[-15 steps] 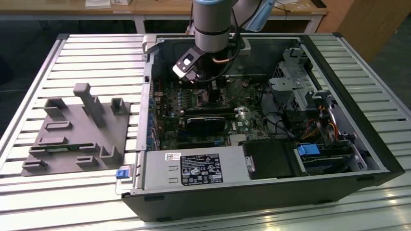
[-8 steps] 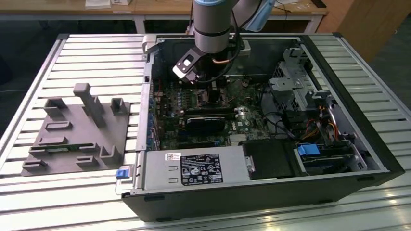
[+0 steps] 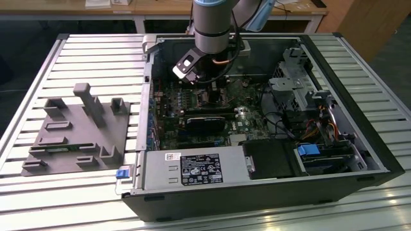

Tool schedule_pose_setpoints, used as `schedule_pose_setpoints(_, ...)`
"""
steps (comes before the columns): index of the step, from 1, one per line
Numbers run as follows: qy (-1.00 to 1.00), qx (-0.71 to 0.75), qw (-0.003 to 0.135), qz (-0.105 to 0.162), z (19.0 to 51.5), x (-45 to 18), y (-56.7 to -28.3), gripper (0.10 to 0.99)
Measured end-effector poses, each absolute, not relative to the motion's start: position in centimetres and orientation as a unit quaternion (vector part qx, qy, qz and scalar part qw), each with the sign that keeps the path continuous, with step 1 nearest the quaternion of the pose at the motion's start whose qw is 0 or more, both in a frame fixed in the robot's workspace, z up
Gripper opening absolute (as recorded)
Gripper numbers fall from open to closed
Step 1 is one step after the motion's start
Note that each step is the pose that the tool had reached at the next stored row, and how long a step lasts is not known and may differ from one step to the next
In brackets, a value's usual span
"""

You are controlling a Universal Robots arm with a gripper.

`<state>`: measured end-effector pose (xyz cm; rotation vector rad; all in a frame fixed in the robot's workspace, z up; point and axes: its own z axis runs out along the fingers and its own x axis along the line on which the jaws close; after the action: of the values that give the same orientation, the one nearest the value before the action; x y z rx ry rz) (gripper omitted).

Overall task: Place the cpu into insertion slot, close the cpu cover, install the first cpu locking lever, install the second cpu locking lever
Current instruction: 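Place the cpu into insertion slot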

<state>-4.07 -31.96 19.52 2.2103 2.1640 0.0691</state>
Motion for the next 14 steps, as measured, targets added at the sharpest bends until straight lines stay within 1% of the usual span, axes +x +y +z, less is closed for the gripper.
schedule_pose_setpoints(14,0.699,0.714,0.024,0.022,19.39,-3.96,-31.96,0.541)
